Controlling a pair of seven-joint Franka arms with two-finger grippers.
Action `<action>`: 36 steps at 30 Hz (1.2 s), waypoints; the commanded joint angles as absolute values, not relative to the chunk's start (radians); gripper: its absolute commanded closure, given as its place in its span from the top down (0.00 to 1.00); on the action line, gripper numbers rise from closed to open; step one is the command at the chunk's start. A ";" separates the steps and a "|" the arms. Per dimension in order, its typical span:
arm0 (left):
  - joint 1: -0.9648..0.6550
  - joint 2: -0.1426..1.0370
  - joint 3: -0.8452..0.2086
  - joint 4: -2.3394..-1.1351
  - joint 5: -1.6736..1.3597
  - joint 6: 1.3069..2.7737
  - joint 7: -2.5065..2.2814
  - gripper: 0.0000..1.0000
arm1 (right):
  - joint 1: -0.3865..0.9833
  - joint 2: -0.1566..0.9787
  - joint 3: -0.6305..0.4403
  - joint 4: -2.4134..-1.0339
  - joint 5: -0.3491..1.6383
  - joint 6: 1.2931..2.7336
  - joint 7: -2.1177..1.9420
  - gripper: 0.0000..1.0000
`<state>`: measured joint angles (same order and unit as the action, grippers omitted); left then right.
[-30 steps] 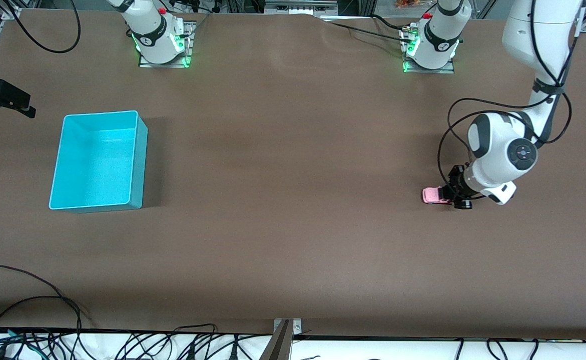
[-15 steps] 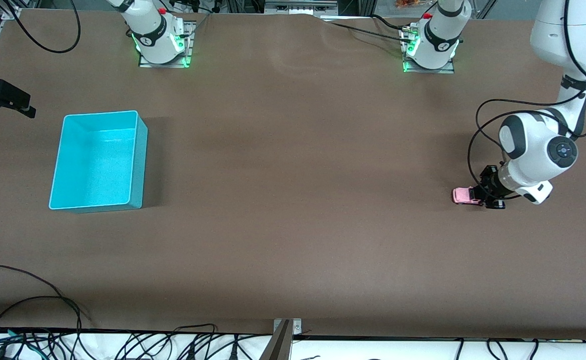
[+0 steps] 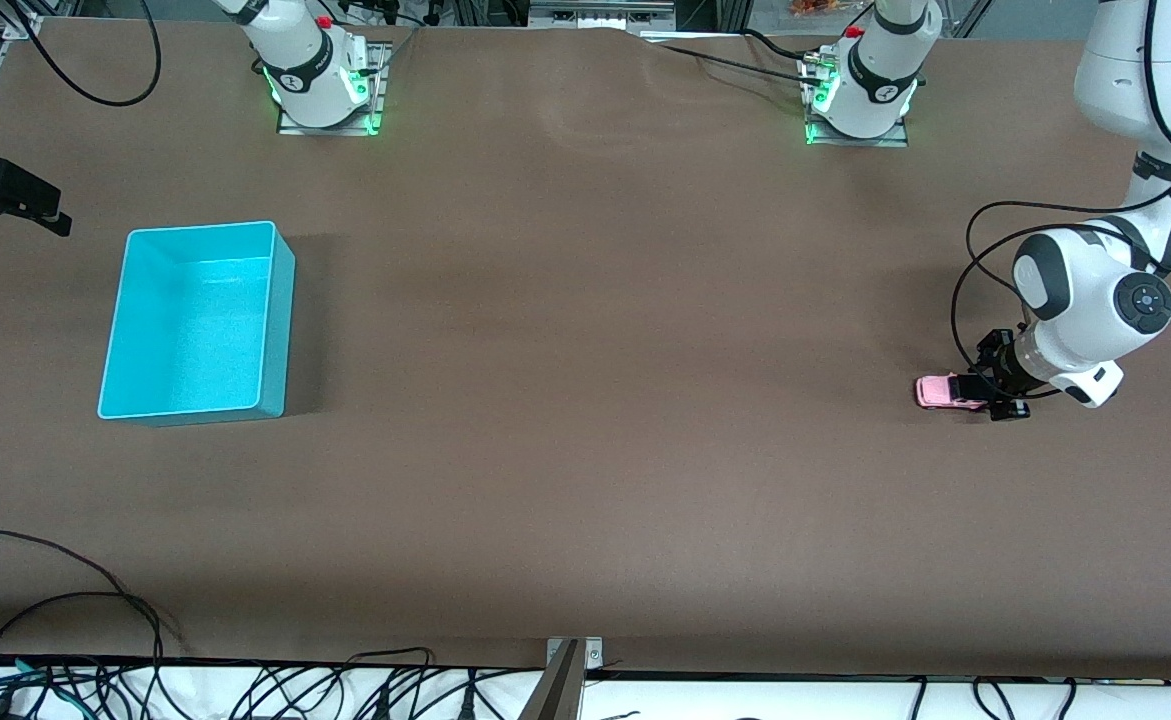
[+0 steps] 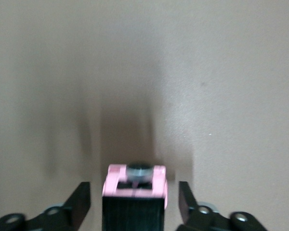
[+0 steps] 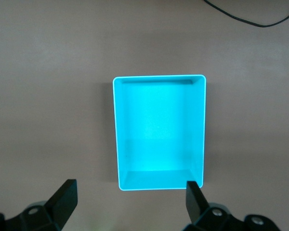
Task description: Wind and store pink jeep toy
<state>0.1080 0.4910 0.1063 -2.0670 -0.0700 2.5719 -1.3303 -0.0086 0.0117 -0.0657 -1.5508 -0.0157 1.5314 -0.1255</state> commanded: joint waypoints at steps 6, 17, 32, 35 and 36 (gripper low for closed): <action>0.120 0.325 0.115 -1.993 -0.025 2.252 -1.258 1.00 | -0.006 0.017 -0.069 -1.532 -0.003 1.519 -0.141 1.00; 0.104 0.239 0.107 -1.792 -0.006 2.008 -1.105 1.00 | -0.006 0.017 -0.069 -1.532 -0.003 1.519 -0.141 1.00; 0.100 0.230 0.040 -1.551 -0.006 1.859 -0.649 1.00 | -0.006 0.017 -0.069 -1.532 -0.003 1.519 -0.141 1.00; 0.101 0.229 0.031 -1.526 -0.005 1.844 -0.534 1.00 | -0.006 0.017 -0.069 -1.532 -0.003 1.519 -0.141 1.00; 0.101 0.230 0.031 -1.519 -0.005 1.838 -0.482 1.00 | -0.006 0.017 -0.069 -1.532 -0.003 1.519 -0.141 1.00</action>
<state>0.0989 0.2191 0.0458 -1.5795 -0.0301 1.8843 -0.6747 -0.0085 0.0117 -0.0657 -1.5508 -0.0157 1.5314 -0.1255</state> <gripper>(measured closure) 0.000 0.000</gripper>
